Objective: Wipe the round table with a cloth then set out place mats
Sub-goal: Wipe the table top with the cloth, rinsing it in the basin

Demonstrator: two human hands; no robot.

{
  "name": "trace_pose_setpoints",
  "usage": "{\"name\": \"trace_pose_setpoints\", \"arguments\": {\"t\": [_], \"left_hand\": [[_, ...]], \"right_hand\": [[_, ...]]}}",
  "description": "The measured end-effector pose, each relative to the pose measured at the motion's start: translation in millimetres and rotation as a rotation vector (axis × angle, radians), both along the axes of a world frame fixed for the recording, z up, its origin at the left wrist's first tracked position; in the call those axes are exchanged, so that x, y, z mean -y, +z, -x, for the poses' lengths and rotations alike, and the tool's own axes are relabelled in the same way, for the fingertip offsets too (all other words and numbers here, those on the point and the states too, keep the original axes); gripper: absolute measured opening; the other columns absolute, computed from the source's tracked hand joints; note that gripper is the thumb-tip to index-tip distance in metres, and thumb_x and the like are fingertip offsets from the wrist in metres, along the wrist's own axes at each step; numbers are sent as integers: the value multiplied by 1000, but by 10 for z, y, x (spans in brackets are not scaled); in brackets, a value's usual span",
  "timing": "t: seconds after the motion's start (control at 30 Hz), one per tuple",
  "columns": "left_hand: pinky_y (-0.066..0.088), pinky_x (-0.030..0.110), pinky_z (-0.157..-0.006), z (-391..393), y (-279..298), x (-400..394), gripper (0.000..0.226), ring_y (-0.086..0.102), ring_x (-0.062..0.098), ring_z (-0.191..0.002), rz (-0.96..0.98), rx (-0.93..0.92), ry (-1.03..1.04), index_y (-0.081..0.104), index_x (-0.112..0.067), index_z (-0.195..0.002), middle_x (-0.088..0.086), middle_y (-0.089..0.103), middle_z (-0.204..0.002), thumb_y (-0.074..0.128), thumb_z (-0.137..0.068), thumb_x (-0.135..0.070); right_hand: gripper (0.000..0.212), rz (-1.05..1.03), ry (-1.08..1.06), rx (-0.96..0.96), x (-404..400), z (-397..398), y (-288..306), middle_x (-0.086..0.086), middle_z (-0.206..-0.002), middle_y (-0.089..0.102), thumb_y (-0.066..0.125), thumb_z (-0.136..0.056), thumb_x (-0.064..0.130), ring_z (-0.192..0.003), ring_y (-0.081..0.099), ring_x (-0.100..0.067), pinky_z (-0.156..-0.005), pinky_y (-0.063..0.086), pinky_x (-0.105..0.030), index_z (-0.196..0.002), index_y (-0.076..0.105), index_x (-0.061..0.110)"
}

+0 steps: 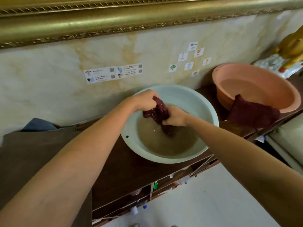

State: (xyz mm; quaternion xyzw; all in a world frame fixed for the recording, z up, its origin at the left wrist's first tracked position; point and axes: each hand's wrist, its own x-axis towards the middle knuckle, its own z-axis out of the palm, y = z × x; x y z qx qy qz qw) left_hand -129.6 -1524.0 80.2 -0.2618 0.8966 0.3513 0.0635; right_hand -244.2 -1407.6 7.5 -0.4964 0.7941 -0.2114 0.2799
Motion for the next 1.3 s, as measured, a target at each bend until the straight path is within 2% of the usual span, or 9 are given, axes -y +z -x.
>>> {"name": "trace_pose_setpoints", "arguments": {"t": [0.2,0.4,0.53,0.63,0.87,1.0,1.1,1.2,1.3], "left_hand": [[46,27,-49,-218,-51,47,38,62,26,-81,127,57,56,58,-12,-112,9,60,-94,54,-79,5],[45,38,-100,-63,-256,-214,88,54,16,-116,-247,-122,96,40,-25,-136,-9,56,-125,88,-63,-21],[50,29,-75,44,-293,-446,63,61,11,-101,-538,-239,166,57,-26,-120,-7,67,-109,88,-65,-24],[45,27,-85,79,-323,-525,40,61,16,-106,-665,-245,213,65,-19,-109,-2,69,-105,82,-73,-17],[51,53,-90,-49,-279,-542,38,66,30,-97,-841,88,251,53,-7,-124,14,67,-104,65,-90,-20],[43,62,-95,-109,-246,-522,38,59,26,-90,-1318,-72,456,58,-9,-120,14,61,-101,58,-93,-35],[34,66,-100,-95,-222,-521,49,56,31,-109,-1490,-227,552,63,-11,-107,14,63,-111,51,-91,-55],[45,58,-94,-70,-191,-532,42,57,33,-114,-1476,-281,607,66,-16,-107,12,65,-115,66,-84,-51],[57,38,-75,-102,-196,-515,36,60,27,-96,-1475,-275,636,66,-13,-104,13,64,-110,78,-75,-31]], "right_hand": [[20,231,-200,87,17,105,588,-7,-84,57,62,-82,4,-69,52,-20,-58,41,-25,-98,51,11],[23,307,-83,66,41,60,1180,-6,-93,65,57,-79,-4,-83,60,-14,-73,53,-22,-97,69,5],[25,400,-219,399,-2,62,1315,-7,-85,64,48,-84,-8,-80,59,-15,-66,49,-20,-90,69,4],[32,453,-310,527,-33,149,1312,-7,-84,64,42,-83,-11,-81,59,-18,-70,48,-24,-84,68,7],[28,250,-271,-111,-308,389,999,-19,-103,63,44,-82,-8,-86,64,-33,-78,56,-49,-100,63,2],[20,313,-421,-67,-339,288,821,-19,-97,66,56,-82,-1,-77,68,-33,-72,59,-45,-99,66,2],[21,371,-389,58,-371,59,704,-11,-91,69,72,-74,4,-82,67,-25,-78,57,-38,-95,67,5],[30,330,-161,254,-467,-173,685,-3,-92,69,71,-76,-6,-89,67,-15,-80,56,-25,-102,63,6],[32,367,-85,393,-548,-122,728,-11,-100,72,52,-82,-16,-98,68,-15,-86,55,-27,-105,62,3]]}}
